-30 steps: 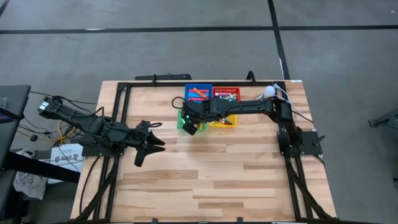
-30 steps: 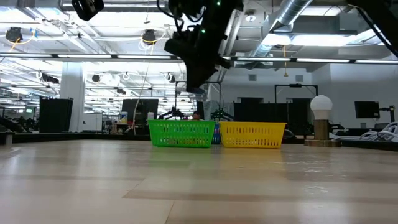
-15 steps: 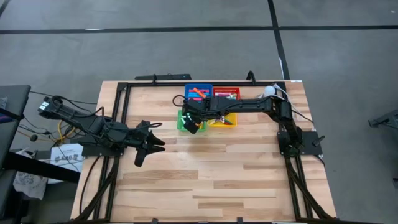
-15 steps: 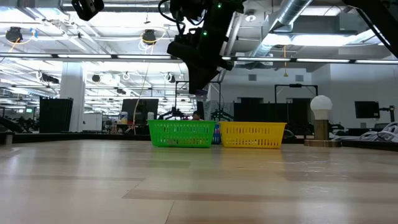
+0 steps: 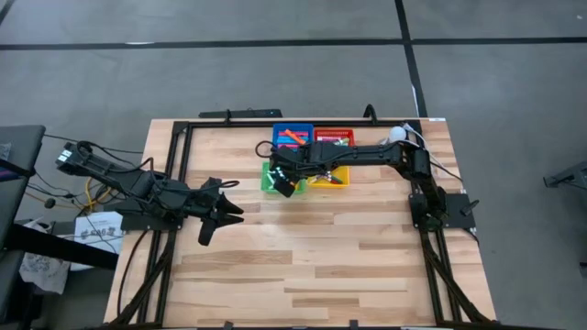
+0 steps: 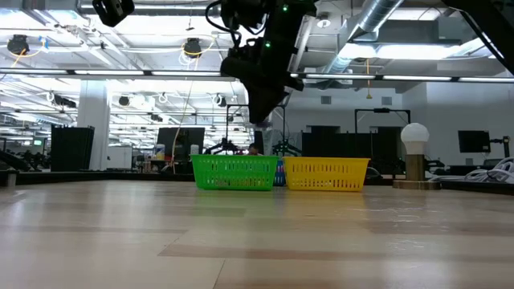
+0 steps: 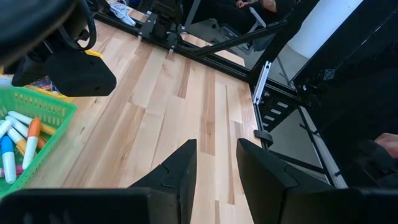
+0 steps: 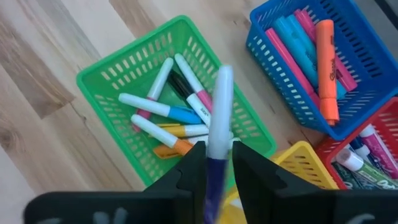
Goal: Pick & Place Markers
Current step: Put the blue mini marker into the green bin, then return to Home Position
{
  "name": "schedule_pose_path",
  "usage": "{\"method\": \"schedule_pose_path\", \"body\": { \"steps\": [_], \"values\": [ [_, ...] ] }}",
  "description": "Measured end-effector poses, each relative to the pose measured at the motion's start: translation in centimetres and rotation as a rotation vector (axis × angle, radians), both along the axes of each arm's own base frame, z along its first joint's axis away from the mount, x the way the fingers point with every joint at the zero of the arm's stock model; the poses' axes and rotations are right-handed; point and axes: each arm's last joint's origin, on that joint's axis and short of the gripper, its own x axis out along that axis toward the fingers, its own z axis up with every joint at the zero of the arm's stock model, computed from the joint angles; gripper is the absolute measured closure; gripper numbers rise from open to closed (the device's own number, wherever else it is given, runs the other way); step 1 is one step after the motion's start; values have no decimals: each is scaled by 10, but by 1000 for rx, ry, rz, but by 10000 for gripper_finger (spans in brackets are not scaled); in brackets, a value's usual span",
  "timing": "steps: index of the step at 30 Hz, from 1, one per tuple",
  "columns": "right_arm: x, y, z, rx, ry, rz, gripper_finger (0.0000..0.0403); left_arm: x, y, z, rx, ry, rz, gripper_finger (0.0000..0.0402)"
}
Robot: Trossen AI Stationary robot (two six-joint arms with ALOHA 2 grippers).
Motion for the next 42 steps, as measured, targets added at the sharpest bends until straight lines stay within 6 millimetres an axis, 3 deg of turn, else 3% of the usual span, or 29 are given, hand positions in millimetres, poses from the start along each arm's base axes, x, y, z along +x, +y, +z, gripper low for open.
{"method": "schedule_pose_path", "body": {
  "steps": [11, 17, 28, 36, 42],
  "values": [
    [-1, -1, 0, -39, 6, -17, 253, 0, 0, 0, -5, -4, 1, 289],
    [0, 3, 0, -50, 6, -12, 227, 0, 0, 0, -5, -4, 1, 289],
    [-4, 53, 16, -326, -8, 13, 220, 0, 0, 1, -2, -7, 0, 289],
    [-14, 87, 35, -347, -60, 78, 241, 1, 0, 3, -11, -31, -1, 289],
    [-20, 107, 44, -365, -76, 152, 258, -11, 0, 22, 5, -193, -50, 289]
  ]
}}
